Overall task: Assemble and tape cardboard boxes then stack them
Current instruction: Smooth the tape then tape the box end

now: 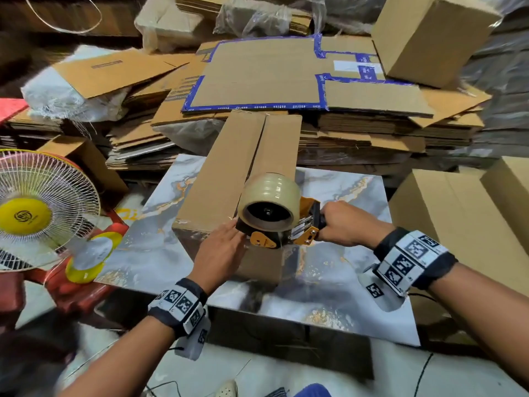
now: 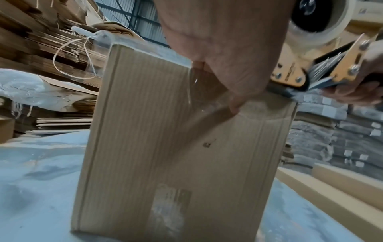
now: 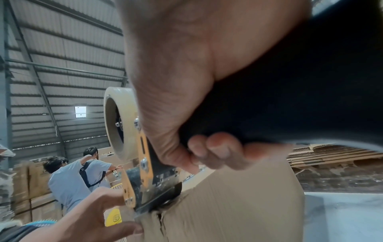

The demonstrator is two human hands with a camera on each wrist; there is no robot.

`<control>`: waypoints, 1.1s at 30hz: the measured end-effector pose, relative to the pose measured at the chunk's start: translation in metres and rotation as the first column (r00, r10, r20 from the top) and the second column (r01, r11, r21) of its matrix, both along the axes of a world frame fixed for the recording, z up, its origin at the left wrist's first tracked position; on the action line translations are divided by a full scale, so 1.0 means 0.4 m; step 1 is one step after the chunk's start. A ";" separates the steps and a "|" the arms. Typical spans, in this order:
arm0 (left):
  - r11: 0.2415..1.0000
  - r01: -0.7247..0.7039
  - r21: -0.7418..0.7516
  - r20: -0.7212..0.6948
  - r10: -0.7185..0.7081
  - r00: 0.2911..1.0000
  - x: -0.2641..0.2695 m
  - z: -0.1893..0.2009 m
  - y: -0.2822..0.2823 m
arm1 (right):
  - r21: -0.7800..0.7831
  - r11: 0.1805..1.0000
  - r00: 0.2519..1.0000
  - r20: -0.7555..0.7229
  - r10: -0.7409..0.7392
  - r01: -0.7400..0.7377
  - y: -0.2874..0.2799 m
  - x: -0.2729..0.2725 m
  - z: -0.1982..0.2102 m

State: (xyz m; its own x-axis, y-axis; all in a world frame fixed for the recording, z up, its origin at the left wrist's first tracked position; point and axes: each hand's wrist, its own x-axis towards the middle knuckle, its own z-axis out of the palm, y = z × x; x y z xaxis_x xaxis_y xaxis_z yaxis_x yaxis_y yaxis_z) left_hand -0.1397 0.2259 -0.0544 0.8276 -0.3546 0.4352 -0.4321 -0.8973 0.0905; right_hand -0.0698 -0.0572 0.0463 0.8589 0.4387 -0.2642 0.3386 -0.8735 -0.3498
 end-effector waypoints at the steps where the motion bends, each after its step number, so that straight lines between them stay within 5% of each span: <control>1: 1.000 -0.010 -0.007 0.002 0.010 1.000 0.002 -0.002 0.004 | 0.005 1.000 1.000 0.003 0.006 -0.006 -0.001 -0.002 -0.001; 11: 0.986 -0.123 0.114 -0.114 0.136 0.984 -0.003 -0.008 -0.025 | -0.062 0.994 0.994 0.060 -0.087 0.091 -0.102 -0.054 -0.012; 17: 0.985 0.010 0.172 -0.140 0.014 0.990 -0.007 0.039 -0.138 | -0.042 0.994 0.991 0.093 -0.098 0.102 -0.107 -0.062 -0.057; 25: 0.999 0.027 0.023 -0.048 -0.025 0.999 -0.002 0.014 -0.148 | 0.012 0.996 0.993 0.078 -0.093 0.092 -0.141 -0.074 -0.060; 33: 0.994 -0.027 0.107 -0.172 0.046 0.984 0.027 -0.034 -0.131 | -0.075 0.976 0.979 -0.006 -0.204 0.203 -0.286 -0.122 -0.094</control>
